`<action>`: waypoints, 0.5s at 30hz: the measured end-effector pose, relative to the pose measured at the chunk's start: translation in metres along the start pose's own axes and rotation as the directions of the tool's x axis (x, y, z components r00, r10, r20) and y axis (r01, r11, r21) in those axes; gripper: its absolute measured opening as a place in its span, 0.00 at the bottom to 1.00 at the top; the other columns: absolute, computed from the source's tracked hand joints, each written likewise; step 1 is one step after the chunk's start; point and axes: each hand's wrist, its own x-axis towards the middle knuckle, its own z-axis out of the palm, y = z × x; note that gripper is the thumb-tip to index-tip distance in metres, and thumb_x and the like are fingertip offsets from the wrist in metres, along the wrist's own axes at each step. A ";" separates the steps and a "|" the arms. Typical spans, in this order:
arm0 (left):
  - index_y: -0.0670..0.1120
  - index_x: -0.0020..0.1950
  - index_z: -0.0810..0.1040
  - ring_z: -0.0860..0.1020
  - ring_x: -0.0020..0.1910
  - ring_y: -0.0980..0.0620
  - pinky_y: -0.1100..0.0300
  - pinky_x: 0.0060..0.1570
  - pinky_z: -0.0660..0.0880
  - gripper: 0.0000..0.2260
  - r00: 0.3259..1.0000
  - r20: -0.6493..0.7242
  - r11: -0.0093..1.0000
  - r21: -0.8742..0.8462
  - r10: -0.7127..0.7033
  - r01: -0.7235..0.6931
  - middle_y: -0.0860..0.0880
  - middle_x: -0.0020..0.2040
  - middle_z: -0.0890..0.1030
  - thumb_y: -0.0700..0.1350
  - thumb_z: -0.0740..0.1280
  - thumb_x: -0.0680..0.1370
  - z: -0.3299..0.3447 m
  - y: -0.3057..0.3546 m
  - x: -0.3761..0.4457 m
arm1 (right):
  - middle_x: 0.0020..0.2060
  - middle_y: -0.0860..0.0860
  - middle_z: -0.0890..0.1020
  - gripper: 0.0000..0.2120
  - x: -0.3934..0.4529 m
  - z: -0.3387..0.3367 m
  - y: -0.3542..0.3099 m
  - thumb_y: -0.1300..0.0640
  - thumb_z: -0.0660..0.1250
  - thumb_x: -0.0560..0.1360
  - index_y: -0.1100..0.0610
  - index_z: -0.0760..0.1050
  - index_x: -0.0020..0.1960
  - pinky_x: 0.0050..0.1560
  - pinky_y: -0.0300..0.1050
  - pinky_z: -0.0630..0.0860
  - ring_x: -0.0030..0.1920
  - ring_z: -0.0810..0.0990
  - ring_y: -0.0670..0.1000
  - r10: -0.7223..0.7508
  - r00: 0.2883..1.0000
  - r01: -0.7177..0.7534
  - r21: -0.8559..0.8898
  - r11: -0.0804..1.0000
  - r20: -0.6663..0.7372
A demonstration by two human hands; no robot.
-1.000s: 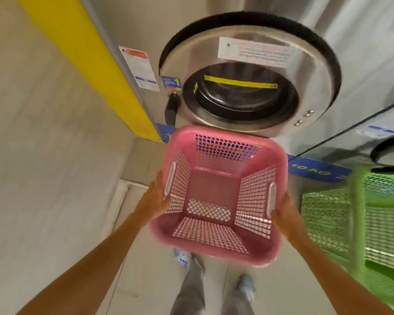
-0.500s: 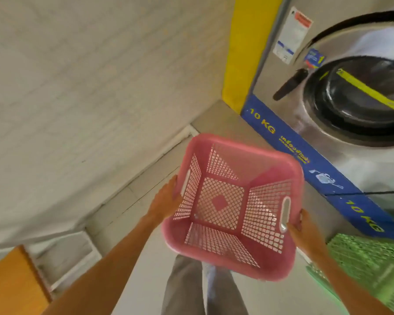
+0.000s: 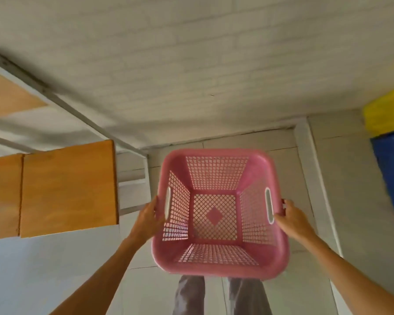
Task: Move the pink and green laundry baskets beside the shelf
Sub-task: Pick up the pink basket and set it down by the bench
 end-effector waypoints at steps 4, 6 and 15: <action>0.49 0.60 0.72 0.84 0.36 0.56 0.62 0.32 0.81 0.15 0.995 -0.018 0.995 -0.022 -0.100 0.100 0.52 0.45 0.82 0.54 0.68 0.78 -0.033 -0.056 0.034 | 0.43 0.53 0.82 0.21 0.032 0.037 -0.069 0.60 0.68 0.75 0.58 0.67 0.65 0.30 0.45 0.79 0.36 0.84 0.53 -0.008 1.000 0.009 -0.044 0.999 0.023; 0.52 0.62 0.70 0.84 0.39 0.50 0.54 0.33 0.83 0.25 0.990 -0.046 0.991 -0.037 -0.132 0.130 0.49 0.47 0.82 0.66 0.64 0.72 -0.039 -0.100 0.061 | 0.43 0.52 0.82 0.20 0.048 0.053 -0.096 0.59 0.69 0.74 0.57 0.68 0.64 0.33 0.49 0.82 0.36 0.84 0.52 -0.025 1.000 0.026 -0.074 0.997 0.015; 0.48 0.77 0.60 0.80 0.52 0.46 0.43 0.41 0.83 0.33 0.992 -0.126 0.998 -0.051 -0.029 0.023 0.49 0.58 0.77 0.59 0.64 0.76 -0.064 -0.154 0.128 | 0.47 0.53 0.82 0.23 0.106 0.083 -0.162 0.68 0.67 0.76 0.57 0.68 0.68 0.34 0.38 0.78 0.41 0.82 0.50 -0.087 0.996 0.088 -0.098 0.991 0.014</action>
